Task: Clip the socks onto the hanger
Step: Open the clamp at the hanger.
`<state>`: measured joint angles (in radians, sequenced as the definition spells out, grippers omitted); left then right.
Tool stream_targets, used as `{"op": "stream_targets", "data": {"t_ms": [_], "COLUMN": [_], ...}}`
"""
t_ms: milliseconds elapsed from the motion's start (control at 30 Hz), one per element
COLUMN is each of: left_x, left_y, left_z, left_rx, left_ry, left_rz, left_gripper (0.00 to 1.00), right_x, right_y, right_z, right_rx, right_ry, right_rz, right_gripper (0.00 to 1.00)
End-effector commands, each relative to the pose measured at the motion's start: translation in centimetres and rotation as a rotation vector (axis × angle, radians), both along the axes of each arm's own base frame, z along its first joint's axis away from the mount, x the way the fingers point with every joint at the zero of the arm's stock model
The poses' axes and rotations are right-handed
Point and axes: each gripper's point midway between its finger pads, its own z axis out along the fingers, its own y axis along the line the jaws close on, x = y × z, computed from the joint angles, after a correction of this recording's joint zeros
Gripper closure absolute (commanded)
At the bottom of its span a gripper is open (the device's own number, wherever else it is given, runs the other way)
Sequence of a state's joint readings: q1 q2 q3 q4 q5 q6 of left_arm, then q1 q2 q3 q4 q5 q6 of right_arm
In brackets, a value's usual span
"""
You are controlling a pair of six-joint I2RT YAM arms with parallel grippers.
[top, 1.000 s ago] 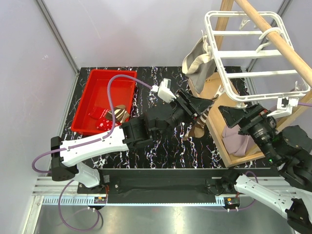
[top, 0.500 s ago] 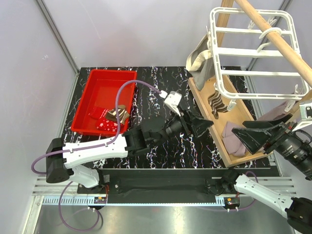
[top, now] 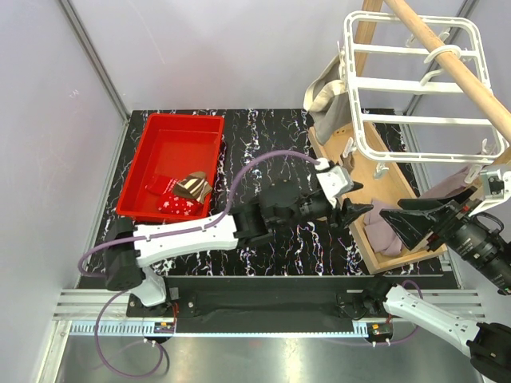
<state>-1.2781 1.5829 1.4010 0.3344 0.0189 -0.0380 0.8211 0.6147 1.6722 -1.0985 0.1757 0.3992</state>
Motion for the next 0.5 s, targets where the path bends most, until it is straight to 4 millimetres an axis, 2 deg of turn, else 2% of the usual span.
{"op": "stream_targets", "data": {"t_ms": [0,200,233,267,367,467], "left_x": [2.2,3.2,3.5,4.1,4.0,3.1], "left_y": [-0.4,-1.5,-1.9,-1.9,-2.1,-2.0], "left_z": [1.1,1.4,0.8,1.3,1.8,2.5], "left_rx": [0.018,0.01,0.02,0.01,-0.018,-0.06], "left_ry": [-0.18,-0.201,-0.195,-0.196,-0.204,-0.239], "left_rz": [0.051,-0.01,-0.025,-0.032,-0.074,-0.117], "left_gripper": [0.43,0.41,0.41,0.41,0.44,0.48], "right_x": [0.9,1.1,1.1,1.1,1.2,1.2], "right_y": [0.3,0.2,0.2,0.3,0.4,0.4], "right_z": [0.0,0.0,-0.1,-0.1,-0.3,-0.3], "right_rx": [-0.03,-0.018,-0.015,-0.014,-0.015,-0.01], "right_ry": [-0.011,-0.015,-0.013,-0.014,-0.009,-0.005], "right_rz": [-0.02,-0.031,-0.031,-0.031,-0.031,-0.03], "right_gripper": [0.27,0.28,0.28,0.28,0.29,0.29]}}
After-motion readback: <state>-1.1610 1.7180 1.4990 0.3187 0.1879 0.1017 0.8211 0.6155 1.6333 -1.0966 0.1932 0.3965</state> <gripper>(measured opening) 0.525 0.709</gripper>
